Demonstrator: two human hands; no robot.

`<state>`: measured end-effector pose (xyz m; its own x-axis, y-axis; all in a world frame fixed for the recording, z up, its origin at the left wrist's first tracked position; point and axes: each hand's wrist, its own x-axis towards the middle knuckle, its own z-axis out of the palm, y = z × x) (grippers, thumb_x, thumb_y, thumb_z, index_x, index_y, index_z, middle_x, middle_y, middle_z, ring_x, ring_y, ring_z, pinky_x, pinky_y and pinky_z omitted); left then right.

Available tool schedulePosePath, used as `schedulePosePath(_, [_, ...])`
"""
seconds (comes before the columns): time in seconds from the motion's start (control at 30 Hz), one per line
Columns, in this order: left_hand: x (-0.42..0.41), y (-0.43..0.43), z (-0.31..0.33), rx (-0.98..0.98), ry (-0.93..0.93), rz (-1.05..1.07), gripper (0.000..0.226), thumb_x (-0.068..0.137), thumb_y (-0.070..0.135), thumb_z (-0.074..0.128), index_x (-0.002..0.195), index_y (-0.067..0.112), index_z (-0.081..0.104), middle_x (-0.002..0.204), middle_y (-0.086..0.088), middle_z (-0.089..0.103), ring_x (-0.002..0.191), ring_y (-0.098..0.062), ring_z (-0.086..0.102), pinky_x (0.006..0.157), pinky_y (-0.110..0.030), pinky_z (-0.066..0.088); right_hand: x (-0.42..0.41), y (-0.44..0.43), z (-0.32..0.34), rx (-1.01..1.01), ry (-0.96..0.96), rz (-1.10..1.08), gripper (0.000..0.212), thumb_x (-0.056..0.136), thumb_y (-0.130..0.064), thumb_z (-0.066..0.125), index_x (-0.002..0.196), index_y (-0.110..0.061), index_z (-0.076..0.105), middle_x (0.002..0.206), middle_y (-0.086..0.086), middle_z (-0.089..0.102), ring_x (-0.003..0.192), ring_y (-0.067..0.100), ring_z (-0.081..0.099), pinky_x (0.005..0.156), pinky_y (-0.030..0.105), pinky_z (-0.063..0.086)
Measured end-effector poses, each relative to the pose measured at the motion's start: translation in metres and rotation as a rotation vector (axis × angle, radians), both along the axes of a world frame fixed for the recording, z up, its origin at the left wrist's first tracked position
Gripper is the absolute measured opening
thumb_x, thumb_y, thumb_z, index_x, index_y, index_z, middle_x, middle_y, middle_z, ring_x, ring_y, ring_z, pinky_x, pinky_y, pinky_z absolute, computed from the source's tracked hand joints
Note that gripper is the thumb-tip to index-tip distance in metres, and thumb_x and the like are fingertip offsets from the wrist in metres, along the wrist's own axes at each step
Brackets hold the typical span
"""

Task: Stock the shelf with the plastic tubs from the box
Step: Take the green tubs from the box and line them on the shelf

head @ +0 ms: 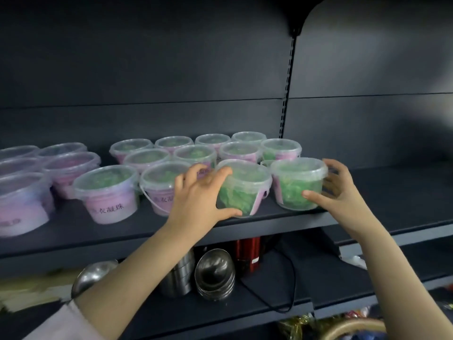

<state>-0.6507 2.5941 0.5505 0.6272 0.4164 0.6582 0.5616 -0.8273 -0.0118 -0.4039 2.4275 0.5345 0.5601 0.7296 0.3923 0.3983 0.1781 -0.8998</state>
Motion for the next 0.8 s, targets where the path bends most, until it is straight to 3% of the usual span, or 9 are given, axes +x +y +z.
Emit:
schedulePosePath(0.07, [-0.003,0.001,-0.001,0.045,0.069,0.068,0.080,0.059,0.081,0.056,0.121,0.032,0.053,0.134,-0.004,0.054,0.128,-0.029,0.032,0.093,-0.042,0.026,0.010,-0.002,-0.001,-0.105,-0.074,0.002,0.084,0.068,-0.034,0.081,0.139,-0.039,0.036,0.135,-0.017,0.049,0.123,-0.002,0.049,0.104,0.031,0.042])
schedulePosePath(0.13, [-0.002,-0.004,0.002,0.045,0.067,0.061,0.077,0.067,0.083,0.047,0.125,0.034,0.053,0.144,-0.002,0.043,0.129,-0.029,0.030,0.096,-0.044,0.027,0.015,-0.004,0.001,-0.168,-0.066,-0.011,0.090,0.067,-0.050,0.077,0.143,-0.045,0.031,0.145,-0.017,0.038,0.133,0.005,0.038,0.105,0.034,0.038])
schedulePosePath(0.23, [0.006,-0.008,0.008,-0.037,0.093,-0.076,0.068,0.081,0.077,0.032,0.140,0.042,0.037,0.147,0.008,0.037,0.130,-0.023,0.030,0.100,-0.043,0.026,0.009,0.003,0.008,-0.149,-0.211,-0.125,0.072,0.068,-0.070,0.062,0.134,-0.054,0.041,0.146,-0.011,0.032,0.135,0.009,0.030,0.107,0.034,0.031])
schedulePosePath(0.33, [0.012,-0.010,0.011,-0.069,0.151,-0.140,0.064,0.083,0.073,0.033,0.135,0.038,0.043,0.140,0.010,0.045,0.128,-0.019,0.036,0.102,-0.039,0.023,0.003,0.014,0.014,-0.203,-0.400,-0.205,0.065,0.064,-0.068,0.064,0.120,-0.035,0.059,0.136,-0.005,0.043,0.130,0.015,0.036,0.107,0.035,0.035])
schedulePosePath(0.43, [0.012,-0.006,0.015,0.008,0.149,-0.125,0.065,0.076,0.079,0.034,0.108,0.026,0.054,0.115,0.007,0.062,0.107,-0.019,0.055,0.097,-0.038,0.032,0.005,0.016,0.017,-0.260,-0.543,-0.245,0.071,0.059,-0.064,0.074,0.112,-0.021,0.055,0.118,-0.009,0.048,0.116,0.016,0.046,0.093,0.030,0.040])
schedulePosePath(0.53, [0.013,0.002,0.023,-0.099,0.089,-0.118,0.069,0.071,0.087,0.030,0.086,0.022,0.047,0.087,0.008,0.059,0.084,-0.014,0.052,0.085,-0.033,0.037,0.006,0.018,0.023,-0.331,-0.612,-0.315,0.079,0.053,-0.068,0.077,0.106,-0.017,0.051,0.121,-0.002,0.054,0.116,0.024,0.047,0.089,0.033,0.038])
schedulePosePath(0.63, [0.015,0.006,0.025,-0.098,0.110,-0.077,0.060,0.069,0.082,0.042,0.086,0.024,0.046,0.088,0.009,0.054,0.093,-0.010,0.037,0.083,-0.030,0.028,0.005,0.019,0.027,-0.350,-0.704,-0.365,0.080,0.053,-0.071,0.072,0.106,-0.013,0.057,0.136,0.004,0.052,0.127,0.029,0.041,0.101,0.039,0.033])
schedulePosePath(0.7, [0.015,0.009,0.025,-0.064,0.175,-0.086,0.055,0.074,0.073,0.044,0.092,0.021,0.047,0.092,0.007,0.060,0.099,-0.016,0.045,0.085,-0.031,0.029,0.007,0.017,0.028,-0.317,-0.674,-0.341,0.067,0.062,-0.066,0.071,0.103,-0.014,0.062,0.141,0.001,0.047,0.130,0.027,0.038,0.105,0.036,0.028])
schedulePosePath(0.8, [0.009,0.014,0.027,-0.136,0.252,-0.139,0.061,0.076,0.068,0.050,0.111,0.018,0.046,0.109,0.003,0.062,0.109,-0.020,0.051,0.092,-0.034,0.041,0.010,0.014,0.029,-0.205,-0.505,-0.265,0.058,0.073,-0.068,0.054,0.092,-0.015,0.067,0.125,0.000,0.059,0.119,0.019,0.048,0.103,0.032,0.035])
